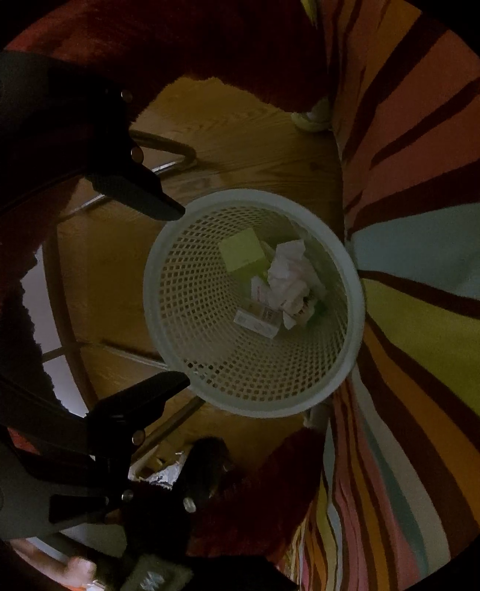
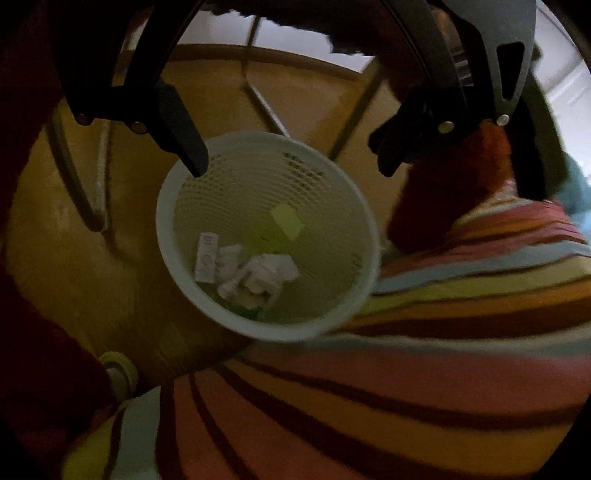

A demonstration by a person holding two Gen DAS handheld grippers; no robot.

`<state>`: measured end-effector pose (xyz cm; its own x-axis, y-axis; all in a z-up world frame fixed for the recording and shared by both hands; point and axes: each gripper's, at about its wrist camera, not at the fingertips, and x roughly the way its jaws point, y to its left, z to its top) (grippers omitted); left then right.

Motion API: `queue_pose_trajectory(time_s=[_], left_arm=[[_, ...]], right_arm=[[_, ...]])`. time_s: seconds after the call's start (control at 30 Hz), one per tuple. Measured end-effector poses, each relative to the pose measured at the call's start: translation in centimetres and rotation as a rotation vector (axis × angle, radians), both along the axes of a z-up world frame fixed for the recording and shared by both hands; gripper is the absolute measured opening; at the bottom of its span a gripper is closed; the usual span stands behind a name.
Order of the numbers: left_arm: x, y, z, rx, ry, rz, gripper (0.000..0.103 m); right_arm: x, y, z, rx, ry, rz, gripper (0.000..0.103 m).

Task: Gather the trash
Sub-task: 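Raise both tools back toward the boxes on the bed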

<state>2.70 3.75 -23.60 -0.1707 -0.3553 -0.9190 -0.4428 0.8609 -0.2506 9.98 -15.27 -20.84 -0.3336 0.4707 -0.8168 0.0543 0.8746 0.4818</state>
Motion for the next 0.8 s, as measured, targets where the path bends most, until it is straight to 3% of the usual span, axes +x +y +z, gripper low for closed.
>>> queue_pose_trajectory(time_s=[0.17,0.3,0.43,0.57,0.7,0.8], left_arm=[[-0.4,-0.6,2.7,0.034,-0.087,-0.039,0.082],[-0.8,-0.9,5.4,0.052,-0.174,-0.064,0.082],[-0.9,-0.8,8.2,0.084,-0.256,-0.065,0.082],[-0.7,-1.6,12.5,0.099,-0.406,-0.1,0.082],[-0.7,-1.9,17.5,0.214,-0.599,-0.125,0.082],[-0.6,-1.6,20.5,0.345,-0.728,-0.139,0.082]], right_arm=[[0.4,-0.7,3.3,0.108,-0.1,-0.039,0.089],[0.5,-0.8,7.3,0.158,-0.274,-0.004,0.089],[0.5,-1.1,12.9,0.175,-0.557,0.016,0.089],[0.3,-0.9,18.6,0.142,-0.855,0.051,0.089],[0.8,-0.3,20.9,0.069,-1.006,0.069,0.089],[1.3,-0.6,21.2,0.0,-1.083,0.055,0.089]])
